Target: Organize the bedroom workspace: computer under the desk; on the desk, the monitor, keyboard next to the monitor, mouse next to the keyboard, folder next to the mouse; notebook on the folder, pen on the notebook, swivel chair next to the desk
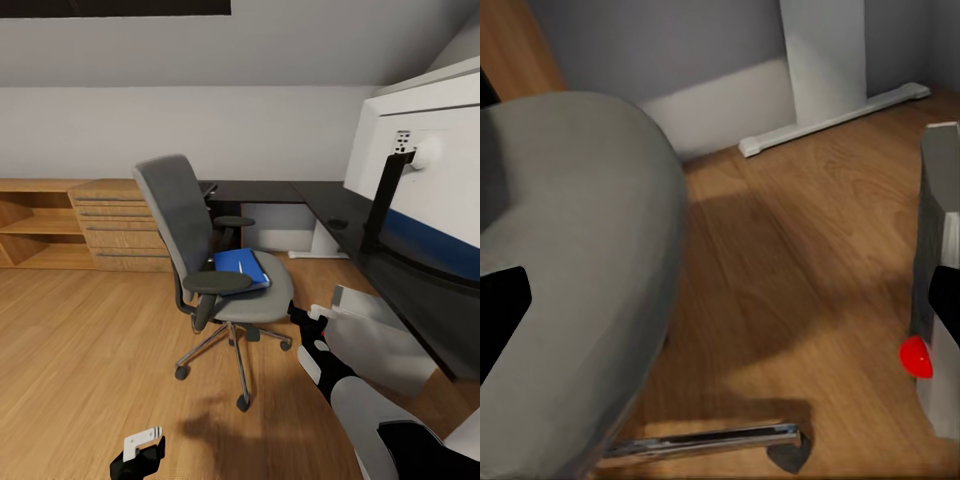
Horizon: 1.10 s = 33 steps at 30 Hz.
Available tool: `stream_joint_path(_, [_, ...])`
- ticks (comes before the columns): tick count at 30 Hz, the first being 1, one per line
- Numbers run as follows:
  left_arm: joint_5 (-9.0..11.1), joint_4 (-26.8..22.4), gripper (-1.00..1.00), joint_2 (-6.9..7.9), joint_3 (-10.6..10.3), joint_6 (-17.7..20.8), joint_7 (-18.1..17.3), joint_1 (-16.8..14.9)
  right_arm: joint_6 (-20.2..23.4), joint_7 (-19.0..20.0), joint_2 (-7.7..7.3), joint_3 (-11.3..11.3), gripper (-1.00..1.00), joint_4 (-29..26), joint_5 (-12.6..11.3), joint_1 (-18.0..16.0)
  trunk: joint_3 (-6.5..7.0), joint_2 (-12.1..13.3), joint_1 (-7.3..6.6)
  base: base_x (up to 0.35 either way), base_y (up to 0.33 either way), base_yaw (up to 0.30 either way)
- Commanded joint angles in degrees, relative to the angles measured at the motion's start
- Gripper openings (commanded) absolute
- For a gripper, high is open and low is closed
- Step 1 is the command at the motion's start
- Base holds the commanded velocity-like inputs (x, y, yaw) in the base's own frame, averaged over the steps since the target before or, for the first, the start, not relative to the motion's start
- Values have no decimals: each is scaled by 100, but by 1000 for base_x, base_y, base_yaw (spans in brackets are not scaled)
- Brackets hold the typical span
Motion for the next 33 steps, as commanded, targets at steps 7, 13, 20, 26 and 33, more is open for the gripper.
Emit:
stream_joint_path(7, [49, 4, 100, -3, 5, -3, 1, -1, -18, -18, -4, 16, 100, -1, -22, 0, -28, -4, 1, 0, 0, 0])
stream_joint_path(13, [49, 4, 100, -3, 11, -3, -2, -1, -18, -17, -4, 15, 100, -7, -23, 0, -28, -4, 1, 0, 0, 0])
stream_joint_path(20, [49, 15, 100, -53, 14, -3, -8, -1, -18, -16, -4, 15, 100, -9, -22, -2, -28, -4, 1, 0, 0, 0])
stream_joint_path(26, [49, 28, 100, -99, 14, -3, -9, -1, -64, -16, -4, 20, 100, -9, -18, -2, -28, -4, 1, 59, 16, 0])
stream_joint_path(33, [49, 31, 100, -107, 14, -3, -10, -1, -338, -23, 3, 30, 100, -3, -16, -1, -28, -4, 1, 41, 21, 0])
